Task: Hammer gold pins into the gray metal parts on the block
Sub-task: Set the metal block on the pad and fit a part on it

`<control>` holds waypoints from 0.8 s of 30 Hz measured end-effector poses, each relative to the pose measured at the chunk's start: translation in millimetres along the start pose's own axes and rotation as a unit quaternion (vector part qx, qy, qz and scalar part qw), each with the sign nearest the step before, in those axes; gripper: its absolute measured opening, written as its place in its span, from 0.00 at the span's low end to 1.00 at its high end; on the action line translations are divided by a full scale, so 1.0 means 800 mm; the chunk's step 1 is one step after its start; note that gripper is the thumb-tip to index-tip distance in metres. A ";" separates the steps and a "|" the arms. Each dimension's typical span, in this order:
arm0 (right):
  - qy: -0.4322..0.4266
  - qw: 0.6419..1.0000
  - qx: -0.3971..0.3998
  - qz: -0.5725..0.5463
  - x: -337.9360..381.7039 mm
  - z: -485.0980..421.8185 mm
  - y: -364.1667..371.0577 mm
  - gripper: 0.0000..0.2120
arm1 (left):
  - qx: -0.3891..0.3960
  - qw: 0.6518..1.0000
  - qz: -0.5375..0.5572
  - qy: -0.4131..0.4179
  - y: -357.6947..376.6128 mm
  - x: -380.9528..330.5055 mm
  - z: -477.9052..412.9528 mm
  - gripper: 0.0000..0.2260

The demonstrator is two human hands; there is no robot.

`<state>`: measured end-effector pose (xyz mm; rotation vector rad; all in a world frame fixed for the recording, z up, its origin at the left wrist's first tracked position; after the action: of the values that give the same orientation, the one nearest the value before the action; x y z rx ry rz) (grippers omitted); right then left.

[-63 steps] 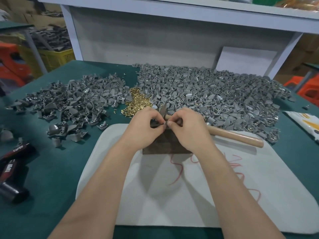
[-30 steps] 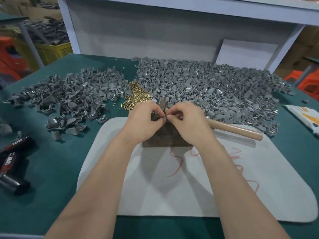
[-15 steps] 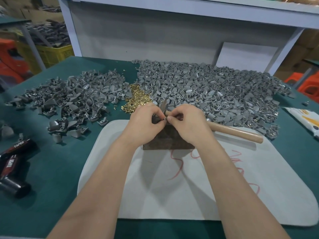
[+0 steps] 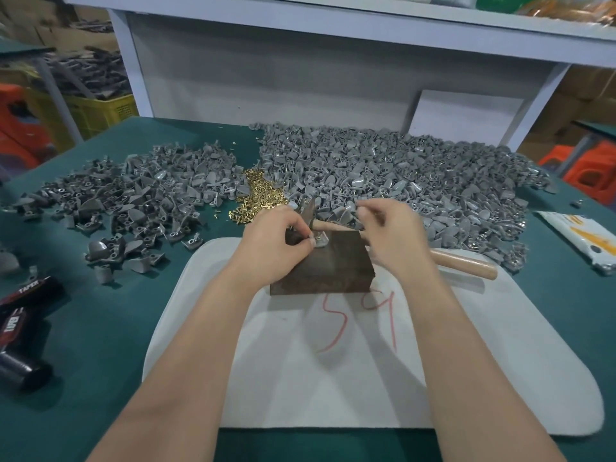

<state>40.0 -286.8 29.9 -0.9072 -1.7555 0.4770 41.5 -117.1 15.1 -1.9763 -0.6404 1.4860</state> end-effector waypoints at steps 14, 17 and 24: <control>0.017 0.953 0.099 0.287 -0.028 -0.014 -0.001 0.08 | -0.026 0.999 -0.015 -0.027 -0.006 0.001 0.004 0.12; 0.035 0.963 0.136 0.231 -0.034 -0.008 0.007 0.07 | -0.027 0.999 -0.010 -0.027 -0.005 0.002 0.003 0.12; 0.036 0.982 0.054 0.175 -0.017 -0.005 -0.009 0.09 | -0.010 0.999 0.014 -0.036 0.007 0.012 -0.001 0.10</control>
<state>43.5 -301.8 27.8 -1.1453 -1.4937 0.7504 45.0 -114.5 4.5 -1.9625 -0.6630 1.5792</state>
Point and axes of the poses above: each hand's wrist, its own z-axis away from the middle knuckle, its own y-axis out of the palm, x = y × z, the point moved 9 cm from there along -z, towards the middle knuckle, and after that the axes turned 5 degrees about -y, right-handed, at the moved point
